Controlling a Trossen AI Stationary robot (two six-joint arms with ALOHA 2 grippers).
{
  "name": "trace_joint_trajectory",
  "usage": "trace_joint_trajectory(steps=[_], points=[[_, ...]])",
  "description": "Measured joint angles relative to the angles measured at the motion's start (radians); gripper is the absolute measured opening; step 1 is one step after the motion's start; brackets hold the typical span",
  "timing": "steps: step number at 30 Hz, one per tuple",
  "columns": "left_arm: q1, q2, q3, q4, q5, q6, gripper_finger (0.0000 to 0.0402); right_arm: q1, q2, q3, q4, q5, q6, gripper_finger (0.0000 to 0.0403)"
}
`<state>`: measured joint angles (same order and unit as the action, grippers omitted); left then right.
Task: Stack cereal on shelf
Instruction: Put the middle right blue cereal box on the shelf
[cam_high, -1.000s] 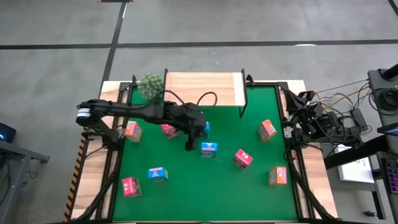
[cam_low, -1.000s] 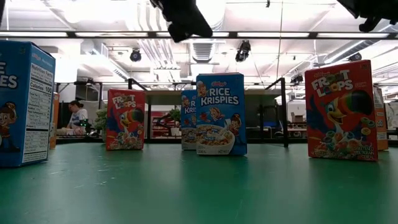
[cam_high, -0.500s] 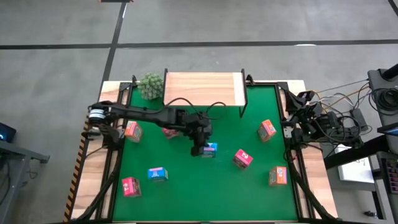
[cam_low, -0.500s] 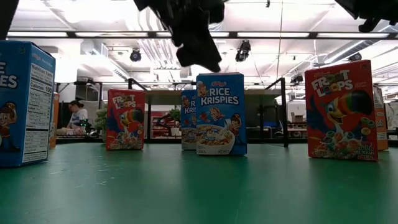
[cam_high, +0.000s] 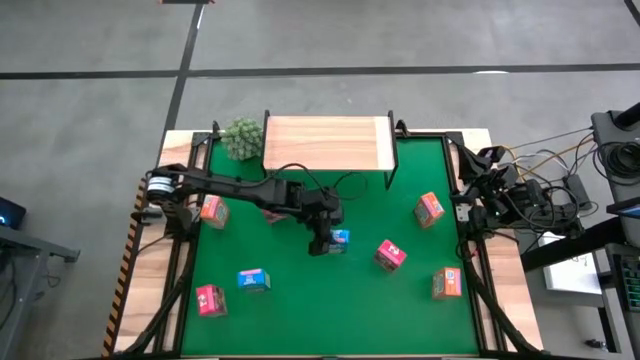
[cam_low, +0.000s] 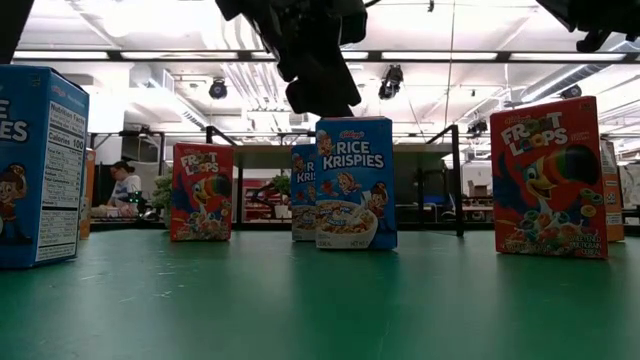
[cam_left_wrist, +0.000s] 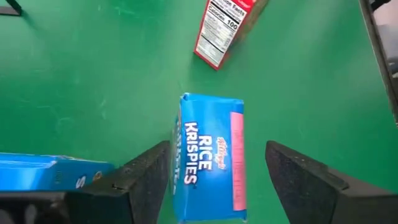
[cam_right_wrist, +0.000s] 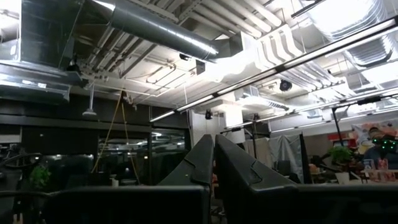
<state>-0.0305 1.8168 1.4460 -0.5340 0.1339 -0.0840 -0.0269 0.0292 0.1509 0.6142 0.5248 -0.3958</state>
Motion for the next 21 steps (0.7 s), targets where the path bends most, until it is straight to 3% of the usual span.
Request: trace_joint_trajectory(steps=[3, 9, 21], points=[[-0.016, 0.000, 0.000, -0.027, -0.092, 0.012, 0.0246, 0.000, 0.000, 0.000, -0.005, 0.000, -0.001, 0.0009], [-0.039, 0.000, -0.001, -0.025, -0.138, 0.021, 0.0246, 0.000, 0.000, 0.000, -0.007, 0.000, 0.002, 0.0009], [-0.052, 0.036, -0.003, 0.027, -0.117, 0.034, 0.0238, 0.000, 0.000, 0.000, -0.008, 0.000, 0.002, 0.0009]])
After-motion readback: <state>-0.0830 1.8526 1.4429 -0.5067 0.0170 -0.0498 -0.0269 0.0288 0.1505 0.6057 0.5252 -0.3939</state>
